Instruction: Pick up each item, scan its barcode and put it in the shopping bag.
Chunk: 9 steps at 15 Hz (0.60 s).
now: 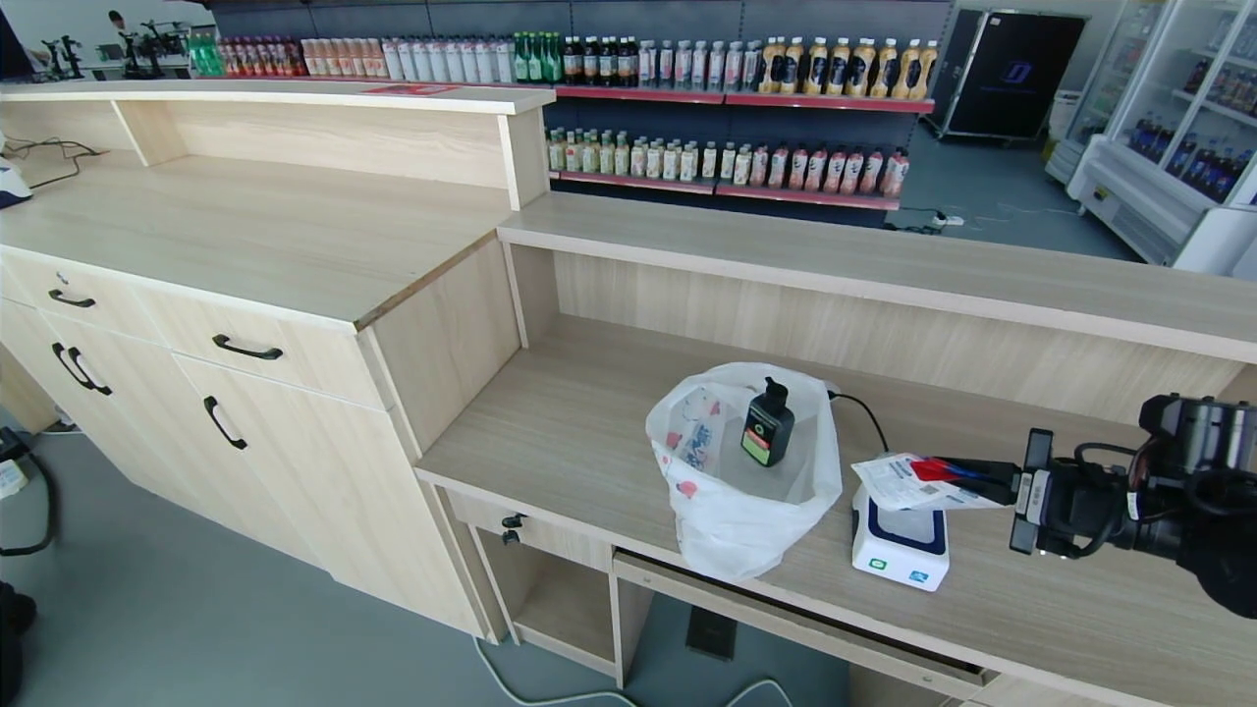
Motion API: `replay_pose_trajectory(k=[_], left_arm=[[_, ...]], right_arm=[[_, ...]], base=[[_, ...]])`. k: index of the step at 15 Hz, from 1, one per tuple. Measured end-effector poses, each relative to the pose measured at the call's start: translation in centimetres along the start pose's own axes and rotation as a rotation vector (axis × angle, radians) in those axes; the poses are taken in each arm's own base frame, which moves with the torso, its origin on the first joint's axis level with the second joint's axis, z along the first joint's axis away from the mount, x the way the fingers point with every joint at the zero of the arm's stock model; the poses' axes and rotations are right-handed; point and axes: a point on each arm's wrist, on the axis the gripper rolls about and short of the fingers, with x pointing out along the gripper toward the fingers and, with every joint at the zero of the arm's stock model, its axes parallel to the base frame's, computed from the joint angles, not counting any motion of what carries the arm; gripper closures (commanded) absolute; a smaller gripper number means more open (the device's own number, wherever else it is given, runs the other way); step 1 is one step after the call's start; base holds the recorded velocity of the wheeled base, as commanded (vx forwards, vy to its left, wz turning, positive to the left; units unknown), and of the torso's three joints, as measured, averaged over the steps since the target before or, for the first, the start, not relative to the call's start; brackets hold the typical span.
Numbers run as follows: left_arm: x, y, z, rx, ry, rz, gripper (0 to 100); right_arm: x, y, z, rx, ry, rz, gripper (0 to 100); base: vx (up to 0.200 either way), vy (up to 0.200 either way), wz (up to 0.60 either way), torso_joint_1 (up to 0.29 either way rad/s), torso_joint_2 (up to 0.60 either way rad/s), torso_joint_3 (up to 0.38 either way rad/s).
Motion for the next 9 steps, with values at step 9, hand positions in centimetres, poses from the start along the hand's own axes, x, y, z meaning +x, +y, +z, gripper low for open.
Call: replay_pose_trajectory(k=[9], left_arm=[[0.0,0.0,0.0,0.000,0.000,0.000,0]], right_arm=[[2.3,-0.5,-0.2,-0.058,-0.053,-0.009,100]], base=[[0.000,0.000,0.00,0.000,0.00,0.000]])
